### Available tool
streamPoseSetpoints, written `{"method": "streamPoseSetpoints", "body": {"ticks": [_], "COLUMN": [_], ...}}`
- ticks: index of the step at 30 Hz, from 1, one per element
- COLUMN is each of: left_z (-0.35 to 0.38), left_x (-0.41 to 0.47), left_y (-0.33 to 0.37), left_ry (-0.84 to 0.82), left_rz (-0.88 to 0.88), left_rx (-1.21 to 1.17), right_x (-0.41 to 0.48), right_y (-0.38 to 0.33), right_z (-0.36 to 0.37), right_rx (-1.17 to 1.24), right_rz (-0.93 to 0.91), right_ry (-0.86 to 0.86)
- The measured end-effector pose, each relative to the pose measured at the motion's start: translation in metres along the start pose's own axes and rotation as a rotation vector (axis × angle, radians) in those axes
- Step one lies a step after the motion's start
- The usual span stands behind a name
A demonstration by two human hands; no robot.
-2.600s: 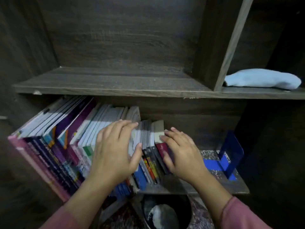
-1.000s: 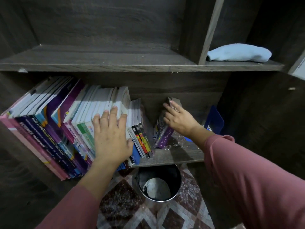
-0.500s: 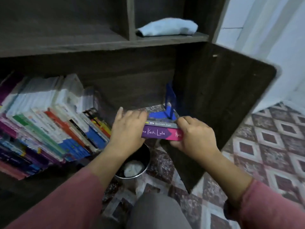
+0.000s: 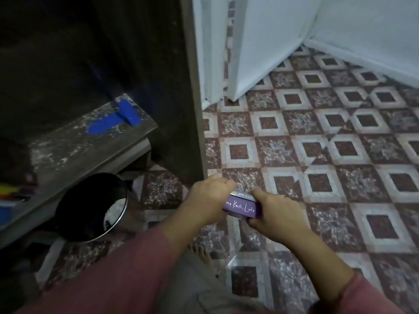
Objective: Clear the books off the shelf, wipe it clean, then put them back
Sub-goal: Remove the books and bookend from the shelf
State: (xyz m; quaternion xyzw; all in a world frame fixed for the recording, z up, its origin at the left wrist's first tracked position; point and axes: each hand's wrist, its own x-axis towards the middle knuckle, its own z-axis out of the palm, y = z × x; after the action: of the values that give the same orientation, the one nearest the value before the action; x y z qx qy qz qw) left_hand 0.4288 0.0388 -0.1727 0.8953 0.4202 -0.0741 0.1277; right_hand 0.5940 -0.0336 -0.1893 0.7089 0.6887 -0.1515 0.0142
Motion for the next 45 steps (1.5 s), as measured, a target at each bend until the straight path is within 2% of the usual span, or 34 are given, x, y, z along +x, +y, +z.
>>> {"method": "streamPoseSetpoints", "body": {"ticks": [4,8,10,17,19,22,26,31,34,39,41,45], "left_z": [0.057,0.097,0.107,0.127,0.128,0.131,0.136,0.125,0.108,0.068,0.048,-0.002], "left_x": [0.041,0.076,0.088,0.093,0.092,0.093,0.091,0.092,0.085,0.054,0.037,-0.010], "left_y": [0.022,0.023,0.017,-0.002,-0.007,-0.014,-0.015,-0.007,-0.007,-0.032,-0.044,-0.069], "left_ry": [-0.070,-0.103,-0.110,-0.088,-0.078,-0.085,-0.144,-0.238,-0.306,-0.384,-0.330,-0.106], "left_rz": [0.000,-0.028,-0.037,-0.062,-0.075,-0.110,-0.139,-0.144,-0.148,-0.294,-0.332,-0.371], "left_rx": [-0.004,-0.075,-0.116,-0.135,-0.120,-0.081,-0.058,-0.044,-0.124,-0.207,-0.194,-0.115], "right_x": [0.003,0.024,0.043,0.102,0.109,0.106,0.089,0.099,0.109,0.100,0.093,0.079], "right_y": [0.040,0.069,0.079,0.094,0.096,0.093,0.085,0.090,0.089,0.064,0.044,-0.014], "right_z": [0.061,0.113,0.138,0.222,0.237,0.262,0.280,0.257,0.215,0.124,0.081,-0.011], "right_rx": [0.136,0.068,0.019,-0.100,-0.102,-0.089,0.038,0.137,0.038,0.037,0.070,0.062], "right_rz": [0.166,0.256,0.270,0.220,0.234,0.239,0.288,0.298,0.214,0.125,0.069,-0.089], "right_ry": [-0.055,-0.057,-0.062,0.078,0.024,-0.158,-0.327,-0.445,-0.486,-0.268,-0.170,-0.013]}}
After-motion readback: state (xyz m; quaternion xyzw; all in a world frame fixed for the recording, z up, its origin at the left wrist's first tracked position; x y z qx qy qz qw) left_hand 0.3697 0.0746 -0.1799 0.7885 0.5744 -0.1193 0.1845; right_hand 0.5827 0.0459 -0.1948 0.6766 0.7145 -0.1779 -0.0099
